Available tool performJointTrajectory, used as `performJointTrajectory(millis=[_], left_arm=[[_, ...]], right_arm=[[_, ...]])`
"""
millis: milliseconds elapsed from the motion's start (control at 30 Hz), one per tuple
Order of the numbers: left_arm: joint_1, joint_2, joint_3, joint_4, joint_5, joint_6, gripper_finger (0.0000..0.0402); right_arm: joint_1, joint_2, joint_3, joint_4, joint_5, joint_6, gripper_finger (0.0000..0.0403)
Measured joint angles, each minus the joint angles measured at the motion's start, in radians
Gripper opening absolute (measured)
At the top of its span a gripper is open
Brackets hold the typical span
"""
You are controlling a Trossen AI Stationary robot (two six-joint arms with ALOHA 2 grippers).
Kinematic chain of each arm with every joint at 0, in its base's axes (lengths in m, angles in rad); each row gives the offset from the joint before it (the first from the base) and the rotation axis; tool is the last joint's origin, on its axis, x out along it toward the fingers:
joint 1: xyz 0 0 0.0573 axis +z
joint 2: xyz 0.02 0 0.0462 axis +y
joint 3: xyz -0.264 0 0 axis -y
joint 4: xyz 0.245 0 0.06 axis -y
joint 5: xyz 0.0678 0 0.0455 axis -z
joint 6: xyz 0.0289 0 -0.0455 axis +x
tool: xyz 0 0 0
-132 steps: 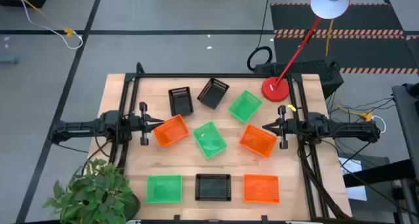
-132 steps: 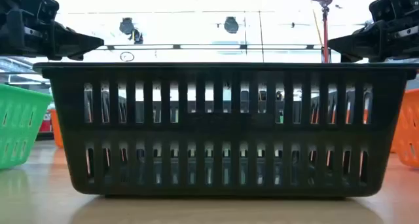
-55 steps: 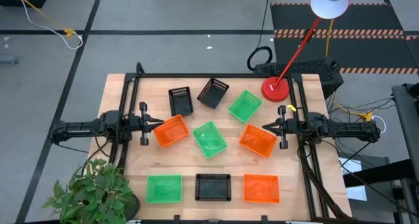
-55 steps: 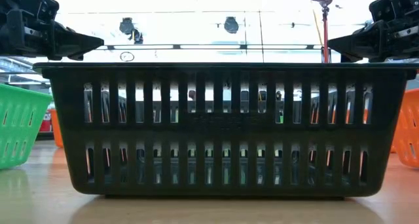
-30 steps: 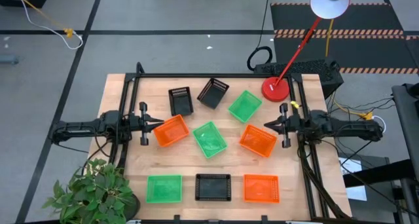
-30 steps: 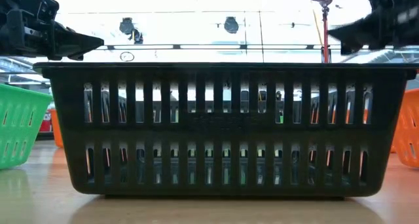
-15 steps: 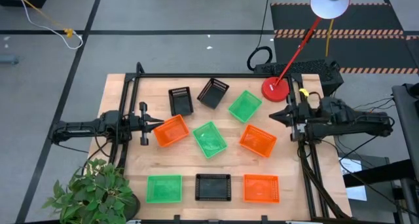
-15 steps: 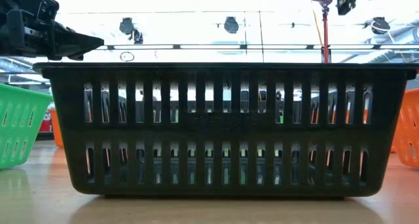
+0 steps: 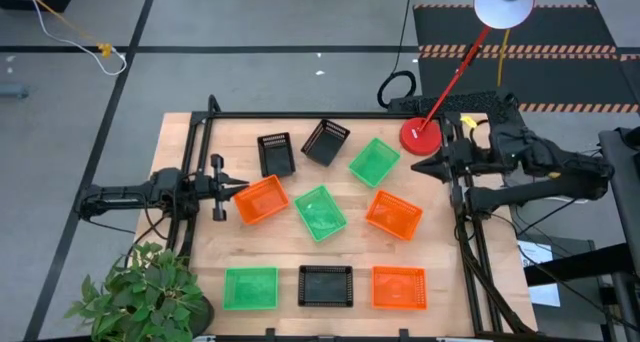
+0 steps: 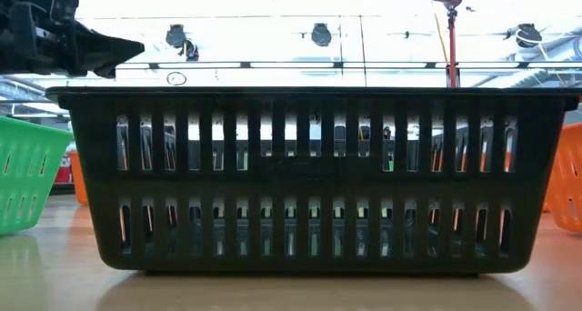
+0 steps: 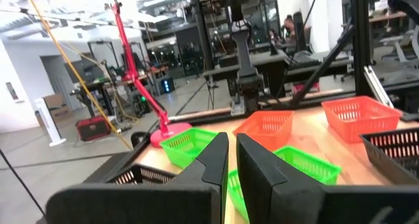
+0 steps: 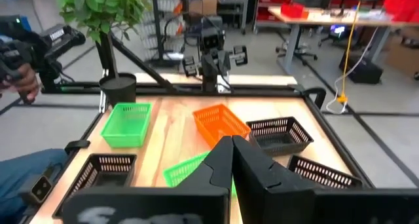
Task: Stack baskets by color
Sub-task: Stack the top green bin on top of the bottom green bin
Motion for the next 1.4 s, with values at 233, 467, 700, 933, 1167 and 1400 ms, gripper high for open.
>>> performJointTrajectory(millis=[233,467,700,933,1167,1400], left_arm=[[0.000,0.000,0.000,0.007,0.000,-0.010,0.0035],[0.000,0.000,0.012,0.063,0.001,-0.038,0.0035],[0.000,0.068,0.300,-0.153,0.004,-0.080,0.0035],[-0.002,0.261,0.635,-0.291,-0.004,-0.073,0.0035],[-0.002,0.510,0.990,-0.519,-0.004,-0.090,0.0035],[-0.002,0.750,1.312,-0.740,-0.004,-0.100,0.0035]], right_arm=[[0.000,0.137,0.197,-0.172,0.000,0.035,0.0004],[0.000,0.188,0.255,-0.194,0.000,0.053,0.0004],[0.000,0.192,0.255,-0.204,0.000,0.053,0.0004],[0.000,0.192,0.255,-0.200,0.000,0.053,0.0004],[0.000,0.192,0.255,-0.214,0.000,0.075,0.0004],[0.000,0.192,0.255,-0.214,0.000,0.075,0.0004]])
